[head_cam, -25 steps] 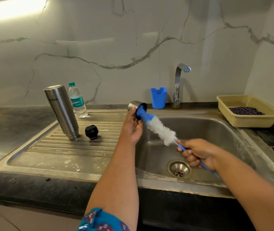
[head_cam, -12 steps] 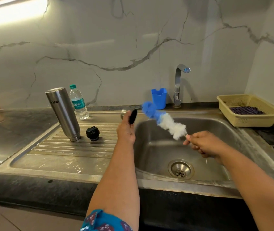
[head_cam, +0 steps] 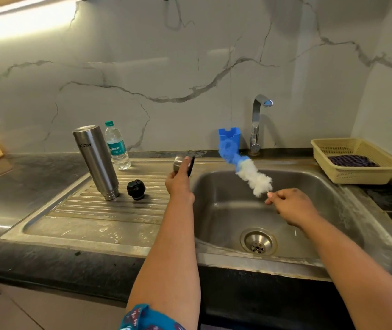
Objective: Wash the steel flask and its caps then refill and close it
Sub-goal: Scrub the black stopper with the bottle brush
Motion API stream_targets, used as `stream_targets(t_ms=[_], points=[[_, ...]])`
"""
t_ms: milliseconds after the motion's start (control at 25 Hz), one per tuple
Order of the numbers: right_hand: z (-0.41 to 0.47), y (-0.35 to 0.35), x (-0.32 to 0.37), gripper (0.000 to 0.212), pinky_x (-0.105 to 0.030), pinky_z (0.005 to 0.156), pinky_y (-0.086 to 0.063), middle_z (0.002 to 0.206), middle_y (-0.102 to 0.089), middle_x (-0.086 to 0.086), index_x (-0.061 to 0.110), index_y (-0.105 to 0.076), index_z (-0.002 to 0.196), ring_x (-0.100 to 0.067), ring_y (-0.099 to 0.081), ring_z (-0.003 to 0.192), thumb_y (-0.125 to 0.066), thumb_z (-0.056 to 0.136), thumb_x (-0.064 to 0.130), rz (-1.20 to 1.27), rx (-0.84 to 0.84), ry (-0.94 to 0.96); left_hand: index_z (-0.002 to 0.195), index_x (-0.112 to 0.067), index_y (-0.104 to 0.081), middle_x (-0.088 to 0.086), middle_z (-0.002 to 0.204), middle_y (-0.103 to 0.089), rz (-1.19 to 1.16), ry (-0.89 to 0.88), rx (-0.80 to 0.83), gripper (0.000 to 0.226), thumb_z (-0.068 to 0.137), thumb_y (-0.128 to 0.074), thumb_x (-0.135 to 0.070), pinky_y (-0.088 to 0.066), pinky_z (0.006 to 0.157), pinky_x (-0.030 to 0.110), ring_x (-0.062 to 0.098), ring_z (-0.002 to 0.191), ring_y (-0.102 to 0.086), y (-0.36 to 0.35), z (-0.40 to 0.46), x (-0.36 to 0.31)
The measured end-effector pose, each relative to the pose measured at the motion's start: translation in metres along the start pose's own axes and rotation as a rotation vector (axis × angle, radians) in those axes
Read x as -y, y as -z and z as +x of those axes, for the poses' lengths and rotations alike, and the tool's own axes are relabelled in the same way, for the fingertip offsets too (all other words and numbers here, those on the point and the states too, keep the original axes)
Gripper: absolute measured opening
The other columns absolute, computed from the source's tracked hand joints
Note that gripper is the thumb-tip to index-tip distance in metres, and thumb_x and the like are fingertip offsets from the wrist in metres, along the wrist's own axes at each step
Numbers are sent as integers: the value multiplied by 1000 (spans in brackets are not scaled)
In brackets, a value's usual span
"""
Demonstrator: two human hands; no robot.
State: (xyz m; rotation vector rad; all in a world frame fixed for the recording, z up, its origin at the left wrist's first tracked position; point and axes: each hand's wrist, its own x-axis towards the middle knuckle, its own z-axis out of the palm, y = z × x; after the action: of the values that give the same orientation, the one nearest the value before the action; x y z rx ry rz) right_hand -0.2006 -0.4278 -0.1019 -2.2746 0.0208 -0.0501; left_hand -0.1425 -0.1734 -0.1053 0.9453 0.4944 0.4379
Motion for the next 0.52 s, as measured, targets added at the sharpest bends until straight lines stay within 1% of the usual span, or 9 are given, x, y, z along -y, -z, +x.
stream_targets(t_ms=[80,120,160,240,280,320,400,480,520], points=[[1,-4,-2,28,-26,60,-36,88,-63,-2,26,-69,83,-13,-54,76,-48,98,38,-20,-41,22,108,-10,-62,3,102,-64,144,-63,41,48,72,-88,-26,-45,74,26,12,87,-58,8,-17,-21],[1,-7,-3,28,-28,64,-38,91,-63,-2,28,-70,84,-15,-55,81,-48,98,39,-26,-40,33,111,-9,-61,2,101,-64,205,-113,50,49,72,-88,-22,-41,67,23,9,83,-56,17,-21,-31],[1,-12,-2,27,-30,68,-41,91,-62,-1,29,-70,84,-17,-56,84,-49,98,40,-29,-28,39,114,-9,-60,2,103,-64,275,-168,49,52,71,-88,-17,-40,67,22,9,83,-57,29,-20,-39],[-2,-23,4,26,-32,72,-45,85,-62,-1,29,-69,83,-20,-58,86,-50,97,39,-20,22,53,119,-8,-58,3,110,-65,446,-249,46,62,67,-90,-9,-46,79,26,16,95,-61,58,-19,-50],[-6,-29,11,26,-33,69,-45,81,-62,-1,27,-69,83,-20,-58,82,-51,97,38,3,61,58,121,-8,-58,5,114,-66,540,-272,38,66,64,-91,-7,-48,85,31,20,101,-62,71,-18,-54],[-9,-35,19,26,-31,64,-44,77,-61,0,24,-70,85,-17,-57,75,-51,97,37,45,106,54,120,-9,-58,6,116,-67,640,-282,25,67,62,-92,-7,-50,88,34,22,103,-63,82,-12,-54],[-12,-43,39,26,-26,52,-39,66,-56,1,18,-71,88,-12,-48,58,-52,98,34,161,206,26,116,-12,-60,6,114,-69,838,-328,16,66,59,-94,-12,-52,88,36,22,99,-63,95,-3,-54],[-10,-49,58,25,-23,46,-34,61,-51,0,14,-71,90,-10,-41,51,-54,97,30,303,295,-21,120,-12,-61,2,114,-66,1036,-378,38,69,61,-95,-20,-52,87,34,21,99,-63,97,2,-51],[-8,-54,64,24,-23,45,-32,61,-50,0,13,-71,91,-10,-39,50,-54,97,29,379,320,-44,122,-11,-61,3,116,-64,1112,-404,45,71,61,-94,-24,-52,89,35,22,102,-63,96,4,-48]])
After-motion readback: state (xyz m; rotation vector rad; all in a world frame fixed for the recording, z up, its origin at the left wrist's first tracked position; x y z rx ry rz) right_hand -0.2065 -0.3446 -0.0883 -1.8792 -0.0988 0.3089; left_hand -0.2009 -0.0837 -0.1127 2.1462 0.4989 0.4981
